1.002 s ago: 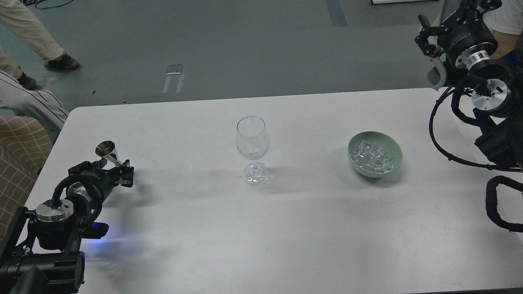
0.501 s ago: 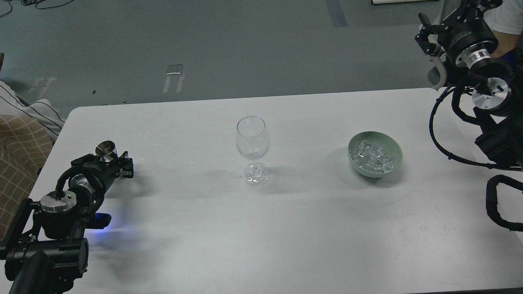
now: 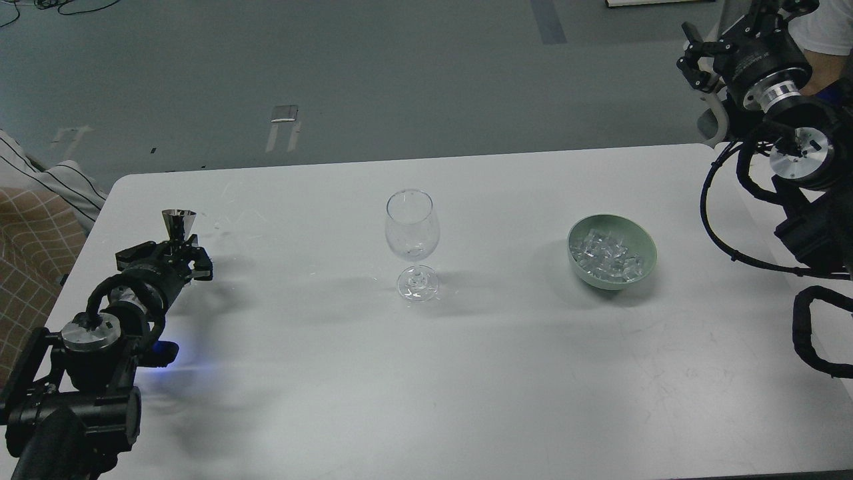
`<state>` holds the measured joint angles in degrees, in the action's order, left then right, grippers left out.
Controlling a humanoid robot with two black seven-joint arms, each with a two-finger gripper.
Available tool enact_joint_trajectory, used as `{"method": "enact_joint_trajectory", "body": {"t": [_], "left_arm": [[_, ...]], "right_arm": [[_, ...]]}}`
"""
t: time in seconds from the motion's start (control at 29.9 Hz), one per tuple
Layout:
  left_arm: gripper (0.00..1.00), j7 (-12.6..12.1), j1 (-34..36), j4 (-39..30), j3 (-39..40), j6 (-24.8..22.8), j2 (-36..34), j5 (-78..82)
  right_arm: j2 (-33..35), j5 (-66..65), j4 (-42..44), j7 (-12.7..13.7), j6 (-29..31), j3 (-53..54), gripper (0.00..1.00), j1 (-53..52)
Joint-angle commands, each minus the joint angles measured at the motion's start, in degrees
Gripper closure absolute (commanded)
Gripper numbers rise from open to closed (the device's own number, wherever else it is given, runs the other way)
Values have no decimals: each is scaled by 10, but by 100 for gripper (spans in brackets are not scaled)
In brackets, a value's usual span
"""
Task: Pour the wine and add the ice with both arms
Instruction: 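Lift the jigger with the left gripper toward the wine glass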
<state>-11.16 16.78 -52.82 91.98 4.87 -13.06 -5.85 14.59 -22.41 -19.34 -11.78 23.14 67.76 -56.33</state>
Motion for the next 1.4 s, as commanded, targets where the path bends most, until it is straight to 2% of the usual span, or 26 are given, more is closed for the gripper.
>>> {"method": "enact_joint_trajectory", "body": {"t": [0.0,0.3,0.47,0.77,0.97,1.07,1.37], "left_arm": [[85,1,0,-3,5,-19,3,-6],[86,-1,3,-65,14,-19,-18,-21],[87,-14,11,-128,14,17,-22,-21],[88,-42,12,-228,11,44,-25,-21],[88,-60,12,-291,9,82,-23,-21],[88,-81,12,-320,5,96,-21,-20],[97,-87,-15,-394,-10,112,-14,-20]], "right_arm": [[1,0,-1,0,1,0,0,0],[7,0,-3,0,2,-1,0,2],[7,0,-5,0,2,0,0,2],[13,1,-6,0,2,0,0,2],[16,1,-7,0,3,1,0,2],[14,1,-8,0,3,2,0,2],[11,1,-14,0,2,1,0,2]]}}
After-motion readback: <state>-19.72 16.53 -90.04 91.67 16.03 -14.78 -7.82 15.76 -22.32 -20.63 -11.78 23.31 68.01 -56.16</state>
